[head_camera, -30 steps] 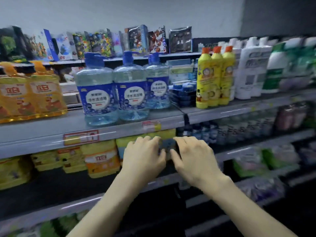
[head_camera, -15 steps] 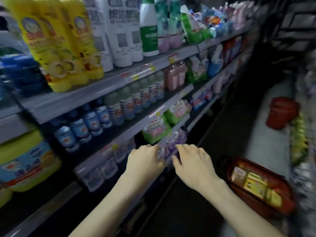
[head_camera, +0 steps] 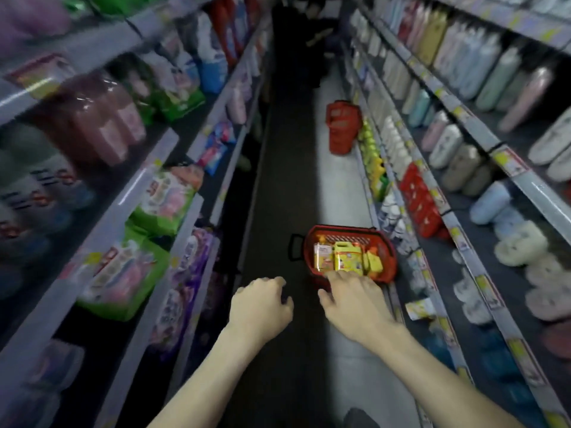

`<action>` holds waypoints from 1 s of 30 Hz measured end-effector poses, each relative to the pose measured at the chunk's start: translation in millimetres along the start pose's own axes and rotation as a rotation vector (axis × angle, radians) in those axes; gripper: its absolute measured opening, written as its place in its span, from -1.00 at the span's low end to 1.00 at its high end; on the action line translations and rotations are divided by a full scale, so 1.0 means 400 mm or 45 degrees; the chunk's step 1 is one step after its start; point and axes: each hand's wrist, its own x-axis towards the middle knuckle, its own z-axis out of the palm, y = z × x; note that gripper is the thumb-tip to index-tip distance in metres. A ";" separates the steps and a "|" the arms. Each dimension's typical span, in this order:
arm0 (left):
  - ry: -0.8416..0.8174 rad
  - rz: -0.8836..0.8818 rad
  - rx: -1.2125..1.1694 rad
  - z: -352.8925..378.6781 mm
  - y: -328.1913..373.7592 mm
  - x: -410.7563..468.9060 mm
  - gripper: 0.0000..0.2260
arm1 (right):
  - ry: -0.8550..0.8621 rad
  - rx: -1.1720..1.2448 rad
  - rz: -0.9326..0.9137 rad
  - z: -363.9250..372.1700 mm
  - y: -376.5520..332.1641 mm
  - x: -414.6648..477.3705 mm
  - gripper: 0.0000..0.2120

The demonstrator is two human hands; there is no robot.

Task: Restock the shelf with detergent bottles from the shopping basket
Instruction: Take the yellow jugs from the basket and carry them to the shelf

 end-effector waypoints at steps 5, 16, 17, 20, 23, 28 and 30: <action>-0.143 0.093 0.005 0.089 0.106 0.218 -0.62 | -0.134 0.002 0.108 0.071 0.159 0.124 -0.61; -0.382 -0.077 -0.026 0.240 0.319 0.654 -0.69 | -0.414 0.061 0.123 0.167 0.487 0.459 -0.57; -0.391 -0.097 -0.041 0.250 0.331 0.685 -0.70 | -0.430 0.069 0.122 0.175 0.507 0.489 -0.58; -0.439 -0.131 -0.061 0.275 0.359 0.761 -0.74 | -0.483 0.072 0.109 0.195 0.547 0.568 -0.59; -0.500 -0.114 -0.043 0.302 0.366 0.835 -0.73 | -0.534 0.035 0.095 0.227 0.573 0.647 -0.57; -0.587 -0.082 0.012 0.350 0.318 1.009 -0.68 | -0.601 0.027 0.084 0.320 0.592 0.818 -0.56; -0.630 -0.065 0.019 0.366 0.282 1.085 -0.68 | -0.641 0.006 0.073 0.359 0.591 0.897 -0.57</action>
